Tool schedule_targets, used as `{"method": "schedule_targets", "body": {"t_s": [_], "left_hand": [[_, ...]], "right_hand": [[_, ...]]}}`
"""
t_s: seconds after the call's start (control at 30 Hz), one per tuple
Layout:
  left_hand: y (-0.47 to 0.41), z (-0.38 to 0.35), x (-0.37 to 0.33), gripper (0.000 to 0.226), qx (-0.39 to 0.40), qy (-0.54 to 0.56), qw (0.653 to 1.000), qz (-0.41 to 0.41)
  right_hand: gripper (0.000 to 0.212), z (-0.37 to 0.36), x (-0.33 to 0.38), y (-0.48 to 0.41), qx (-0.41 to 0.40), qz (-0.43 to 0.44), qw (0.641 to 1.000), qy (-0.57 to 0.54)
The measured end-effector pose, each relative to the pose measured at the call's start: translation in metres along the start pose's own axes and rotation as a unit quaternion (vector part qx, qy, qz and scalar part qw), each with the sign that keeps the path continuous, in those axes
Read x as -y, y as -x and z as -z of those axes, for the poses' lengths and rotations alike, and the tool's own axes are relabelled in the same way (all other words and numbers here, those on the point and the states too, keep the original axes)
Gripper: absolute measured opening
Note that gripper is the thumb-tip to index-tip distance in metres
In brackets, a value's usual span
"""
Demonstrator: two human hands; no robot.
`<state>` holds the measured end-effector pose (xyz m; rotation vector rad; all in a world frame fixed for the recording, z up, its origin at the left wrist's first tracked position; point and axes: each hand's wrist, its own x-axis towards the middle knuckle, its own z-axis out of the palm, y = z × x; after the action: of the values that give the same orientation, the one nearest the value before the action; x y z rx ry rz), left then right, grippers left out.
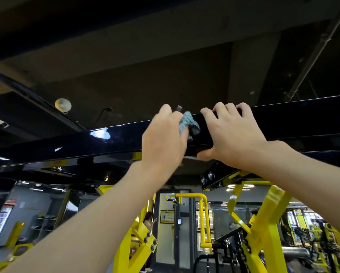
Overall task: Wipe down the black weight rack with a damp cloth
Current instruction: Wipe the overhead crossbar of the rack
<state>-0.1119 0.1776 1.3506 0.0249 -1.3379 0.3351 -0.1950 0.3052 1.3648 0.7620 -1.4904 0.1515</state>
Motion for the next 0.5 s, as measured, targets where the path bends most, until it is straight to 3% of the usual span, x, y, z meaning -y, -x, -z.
{"method": "schedule_targets", "body": {"t_s": [0.13,0.23,0.3,0.4,0.5], "left_hand": [[0.012,0.012,0.027,0.014,0.021,-0.019,0.999,-0.014],[0.012,0.016,0.035,0.013,0.0,-0.027,0.999,0.041],[0.019,0.014,0.028,0.01,0.011,-0.014,1.0,0.009],[0.021,0.019,0.044,0.013,0.026,-0.035,0.999,-0.011],[0.018,0.026,0.065,0.017,0.0,-0.072,0.995,0.067]], "right_hand": [[0.107,0.006,0.008,-0.002,0.012,-0.014,1.0,-0.007],[0.115,0.01,0.025,-0.012,0.017,0.03,0.999,-0.01],[0.118,0.006,0.039,-0.018,0.032,0.049,0.998,-0.006],[0.105,-0.001,0.044,-0.021,0.001,0.041,0.999,0.0],[0.096,-0.004,0.041,-0.02,-0.021,0.043,0.999,-0.002]]}}
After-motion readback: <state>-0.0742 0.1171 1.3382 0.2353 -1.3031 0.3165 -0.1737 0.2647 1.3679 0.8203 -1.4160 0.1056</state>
